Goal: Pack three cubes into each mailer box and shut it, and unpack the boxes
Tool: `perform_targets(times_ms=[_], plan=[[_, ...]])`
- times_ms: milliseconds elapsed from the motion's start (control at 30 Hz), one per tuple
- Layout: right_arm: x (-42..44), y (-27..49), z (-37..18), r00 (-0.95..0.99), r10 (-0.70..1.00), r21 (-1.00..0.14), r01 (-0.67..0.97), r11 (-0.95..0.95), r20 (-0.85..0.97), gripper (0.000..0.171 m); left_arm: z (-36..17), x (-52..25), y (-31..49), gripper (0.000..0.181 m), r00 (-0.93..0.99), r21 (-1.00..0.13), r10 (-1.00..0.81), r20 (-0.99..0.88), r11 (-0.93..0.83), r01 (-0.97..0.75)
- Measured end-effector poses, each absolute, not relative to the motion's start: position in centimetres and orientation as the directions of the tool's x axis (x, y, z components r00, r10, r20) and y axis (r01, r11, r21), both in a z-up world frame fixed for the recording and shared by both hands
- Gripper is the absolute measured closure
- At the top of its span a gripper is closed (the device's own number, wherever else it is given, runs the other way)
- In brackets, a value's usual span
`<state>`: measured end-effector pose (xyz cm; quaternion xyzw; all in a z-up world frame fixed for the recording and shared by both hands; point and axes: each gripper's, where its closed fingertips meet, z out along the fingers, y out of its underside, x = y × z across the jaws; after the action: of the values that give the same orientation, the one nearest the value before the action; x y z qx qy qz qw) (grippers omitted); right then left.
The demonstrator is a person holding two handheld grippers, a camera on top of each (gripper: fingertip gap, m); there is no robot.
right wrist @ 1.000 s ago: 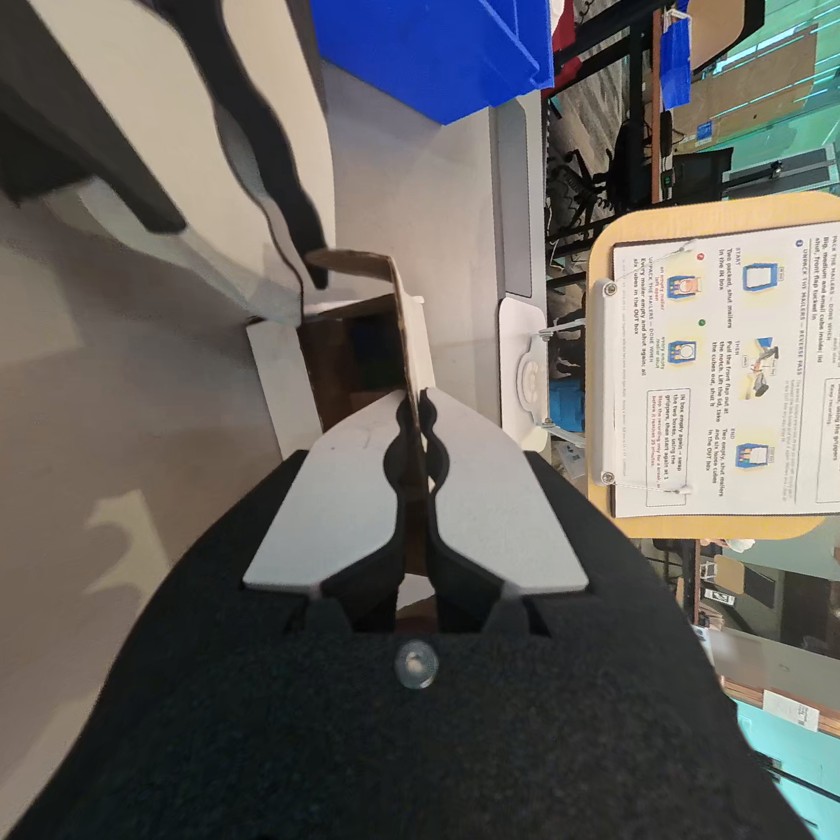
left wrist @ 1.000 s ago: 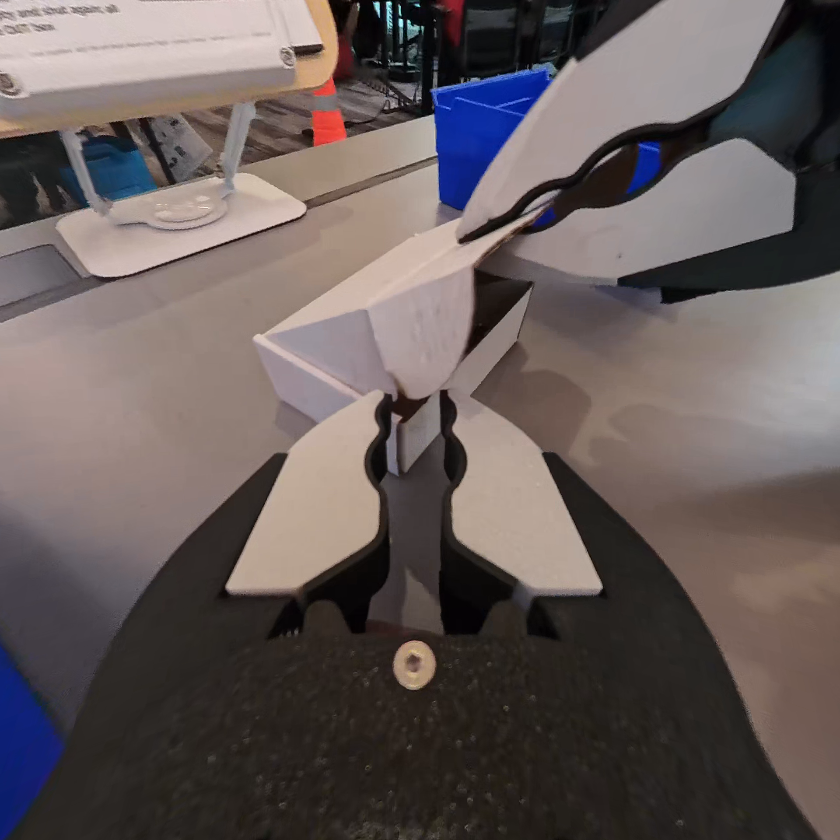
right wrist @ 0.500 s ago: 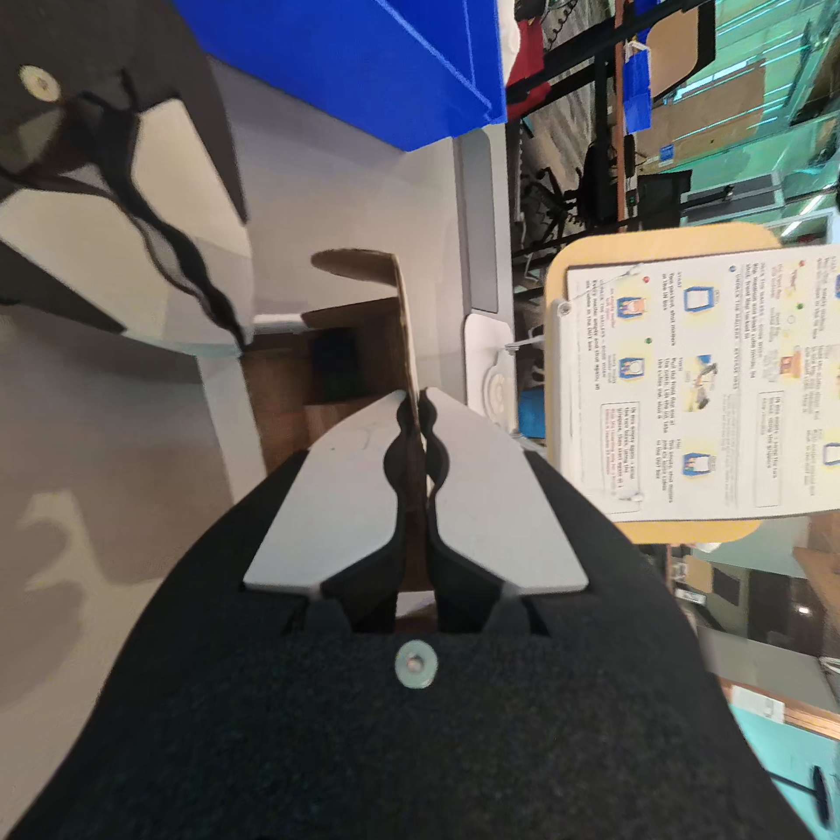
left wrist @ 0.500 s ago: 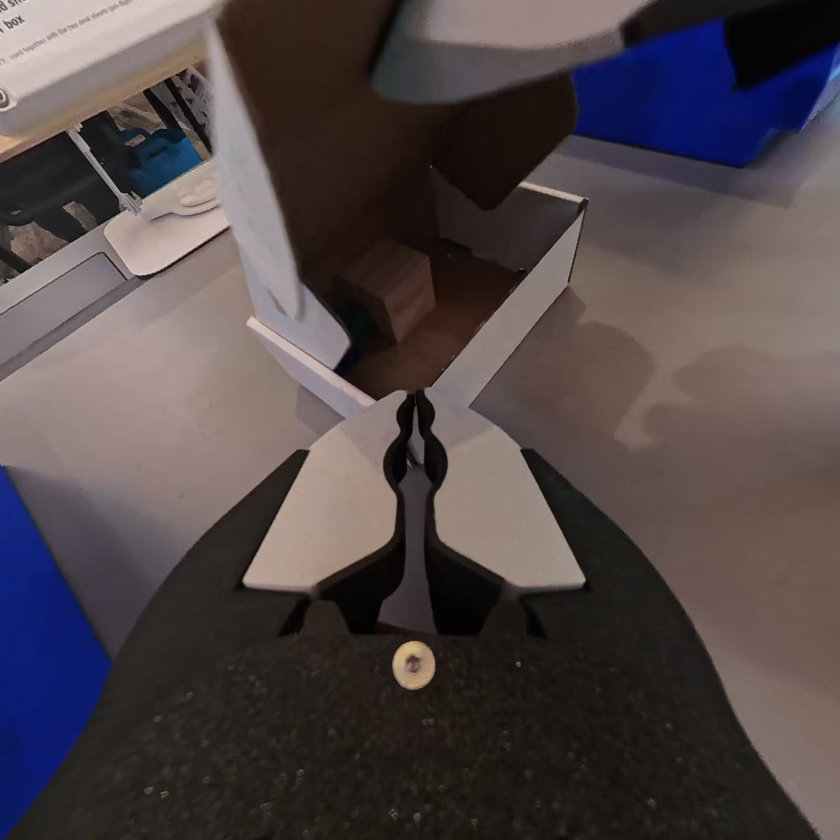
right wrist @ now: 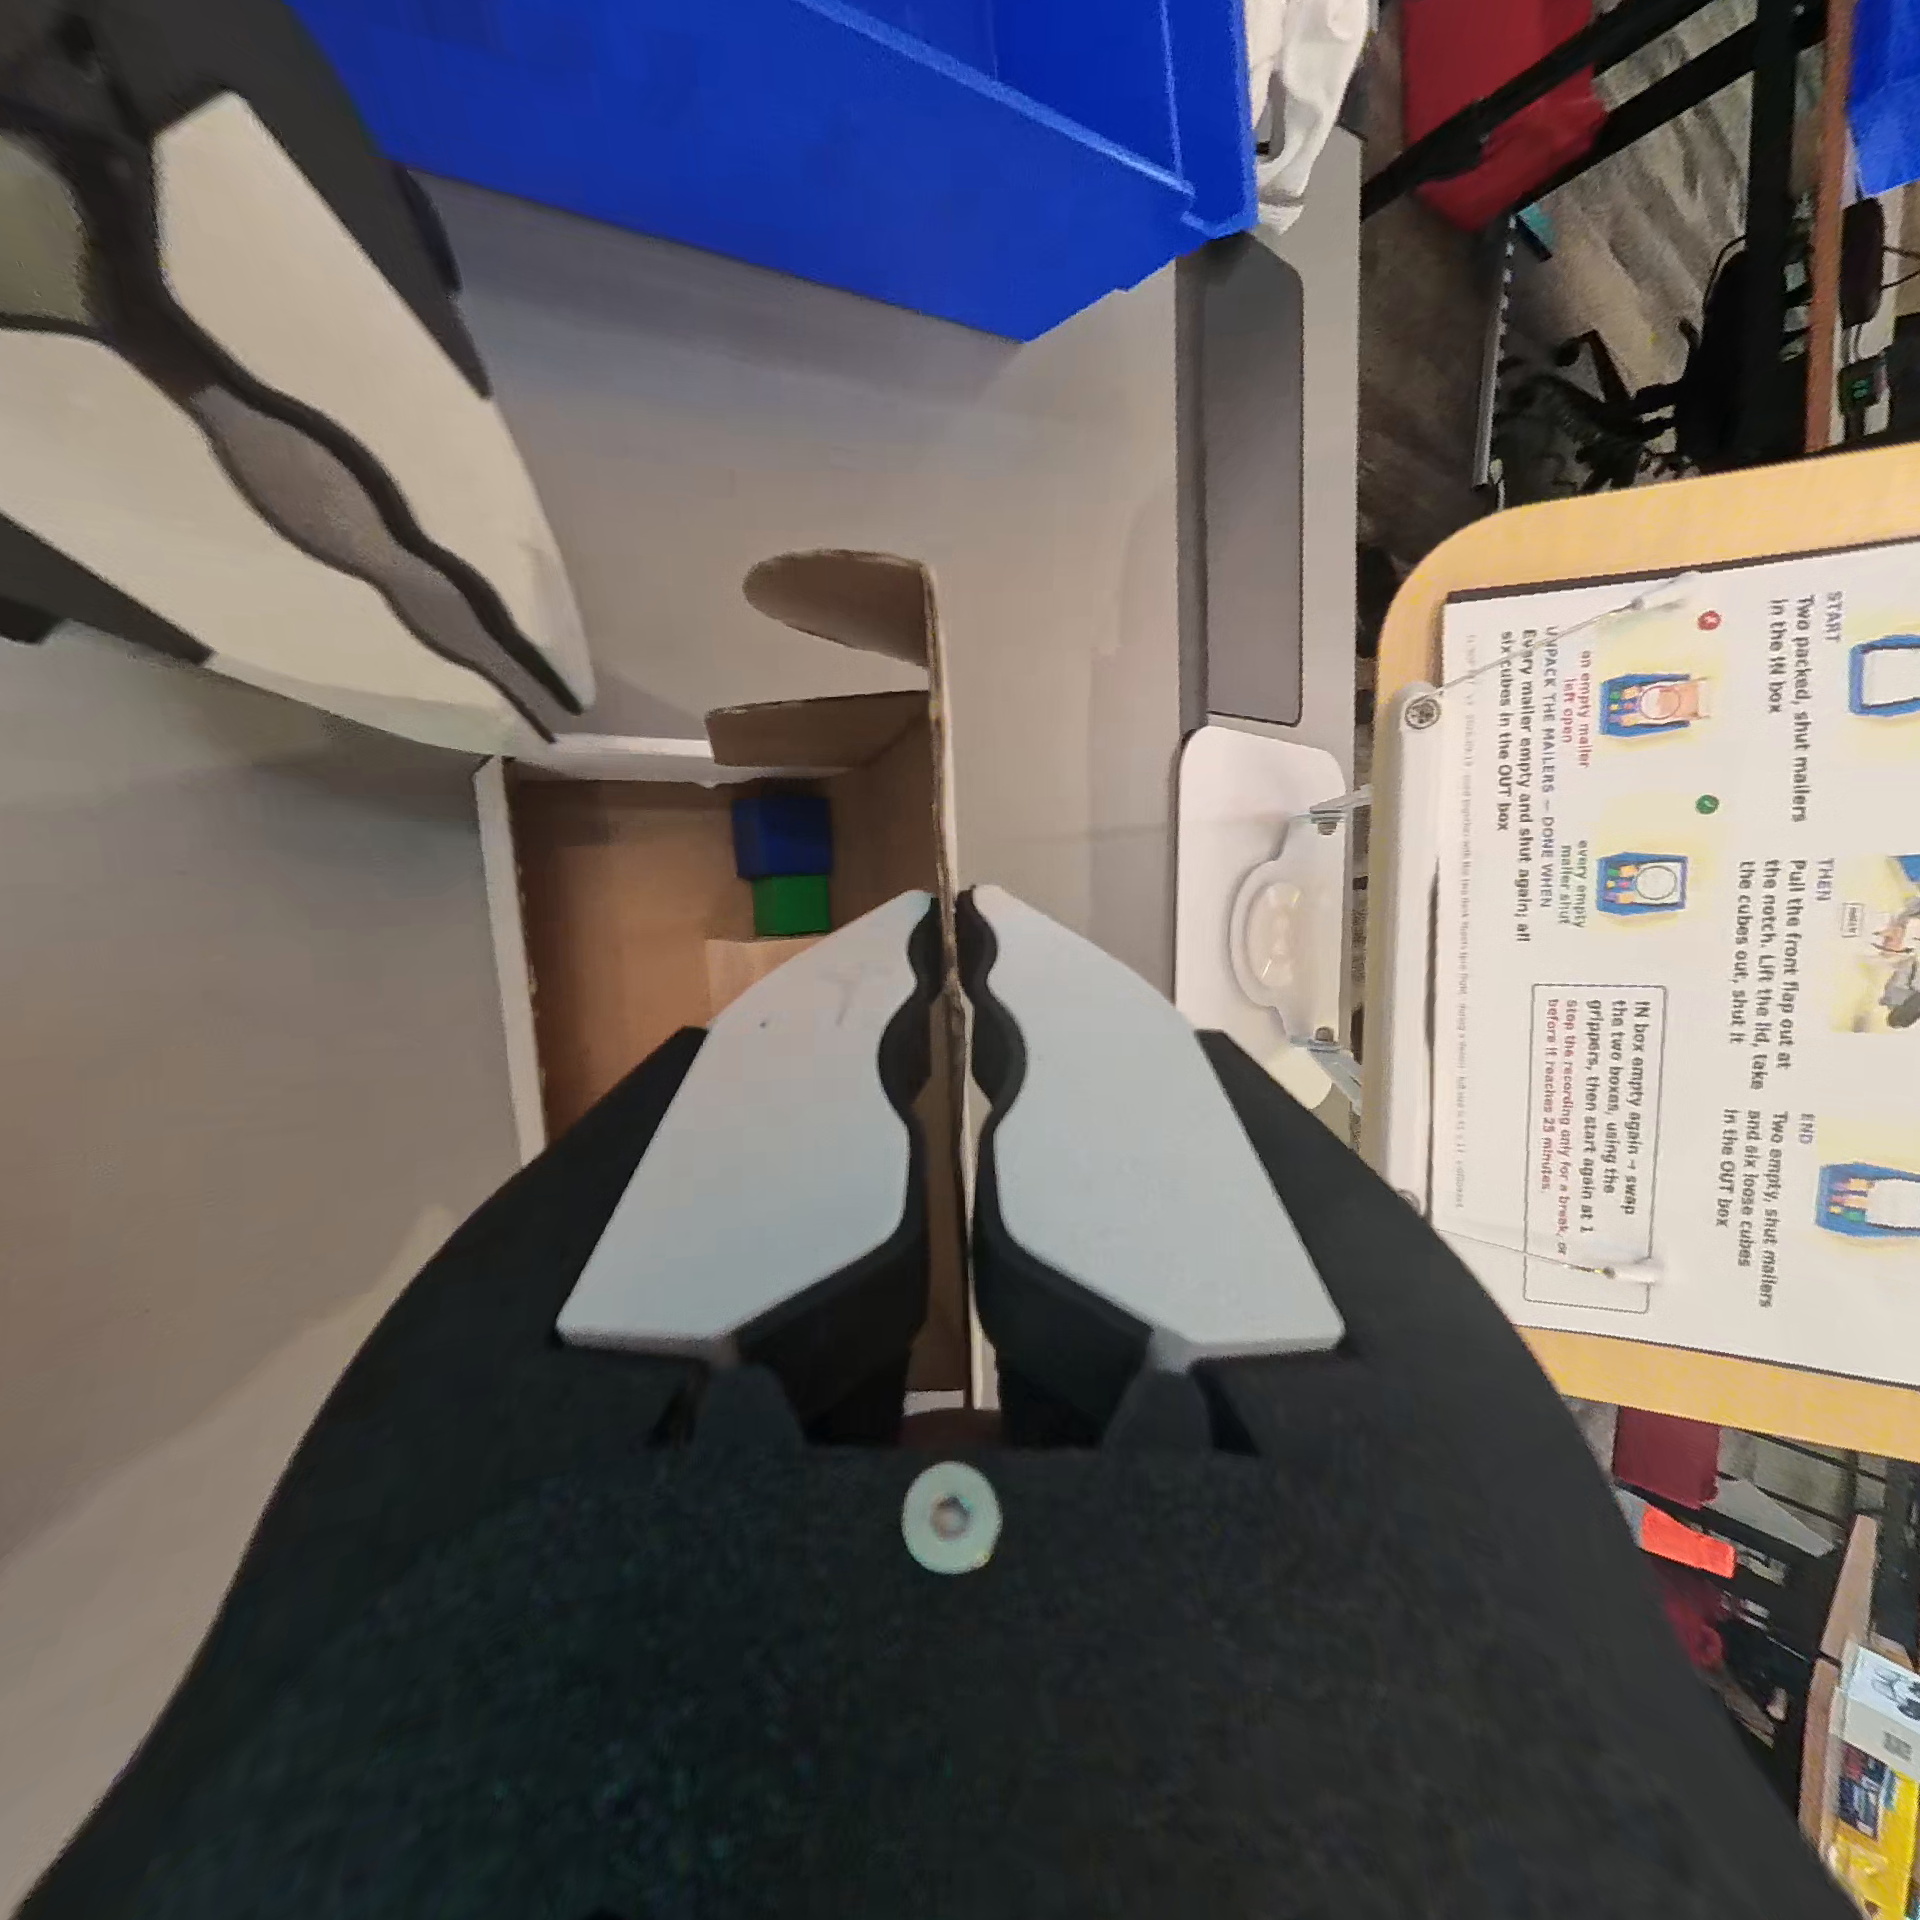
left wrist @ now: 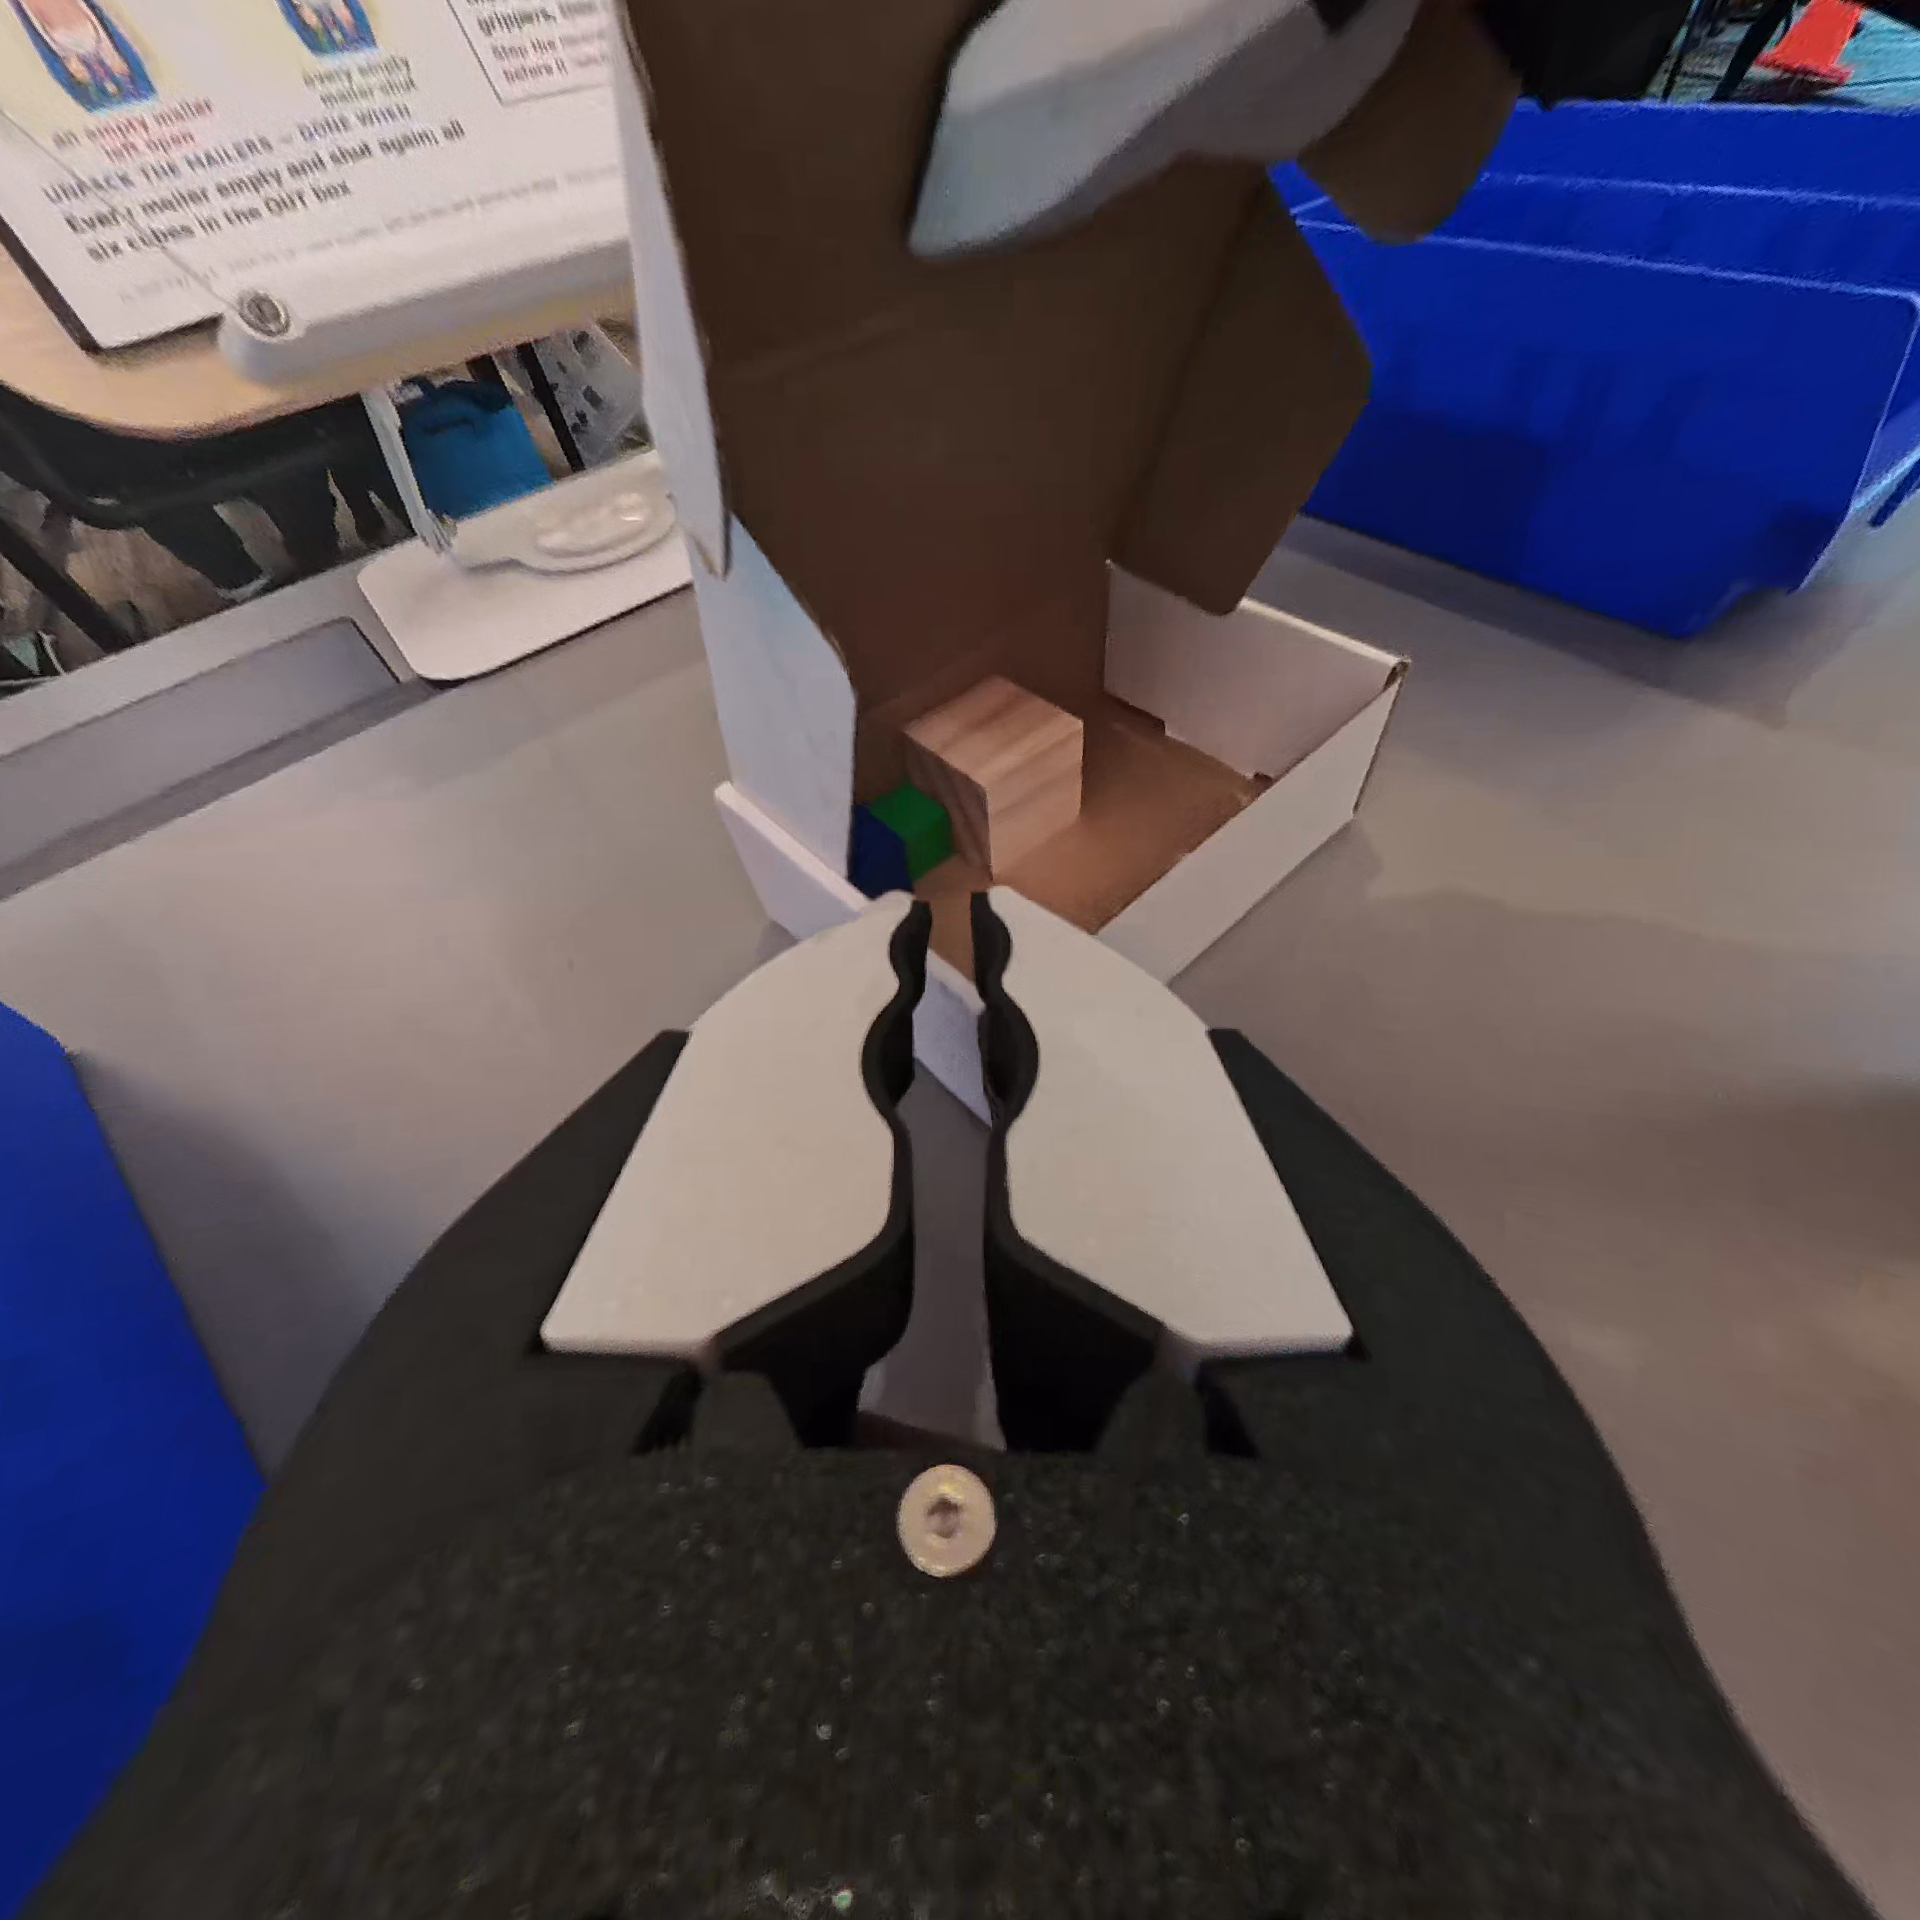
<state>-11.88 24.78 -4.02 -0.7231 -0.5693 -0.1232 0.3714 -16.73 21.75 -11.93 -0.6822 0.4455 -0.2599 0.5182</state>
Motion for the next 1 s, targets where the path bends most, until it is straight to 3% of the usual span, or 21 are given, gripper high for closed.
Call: perform_targets(times_ms=[233,433,667,867,1000], plan=[[-12.6,23.9,-3.9,0.277,0.753,-0.365,0.93,-0.053,0.597,0.17,-14.6,-16.1,21.5,0.181,0.423,-0.887,-0.894,-0.149,-0.069,-0.457],[-9.5,30.7,-3.6,0.303,0.688,-0.298,0.945,-0.131,0.659,0.17,-14.8,-15.8,21.1,0.181,0.405,-0.881,-0.906,-0.123,-0.088,-0.465],[-5.8,36.9,-13.9,0.385,0.801,-0.138,0.921,-0.364,0.457,0.167,-14.9,-15.6,20.7,0.181,0.409,-0.884,-0.91,-0.059,-0.142,-0.445],[-8.2,36.4,-17.0,0.426,0.848,-0.176,0.904,-0.389,0.315,0.164,-15.0,-15.2,18.8,0.181,0.395,-0.881,-0.918,-0.028,-0.163,-0.443],[-10.0,36.2,-16.2,0.382,0.86,-0.183,0.923,-0.338,0.337,0.161,-15.1,-13.9,17.4,0.181,0.398,-0.88,-0.917,0.014,-0.2,-0.431]])
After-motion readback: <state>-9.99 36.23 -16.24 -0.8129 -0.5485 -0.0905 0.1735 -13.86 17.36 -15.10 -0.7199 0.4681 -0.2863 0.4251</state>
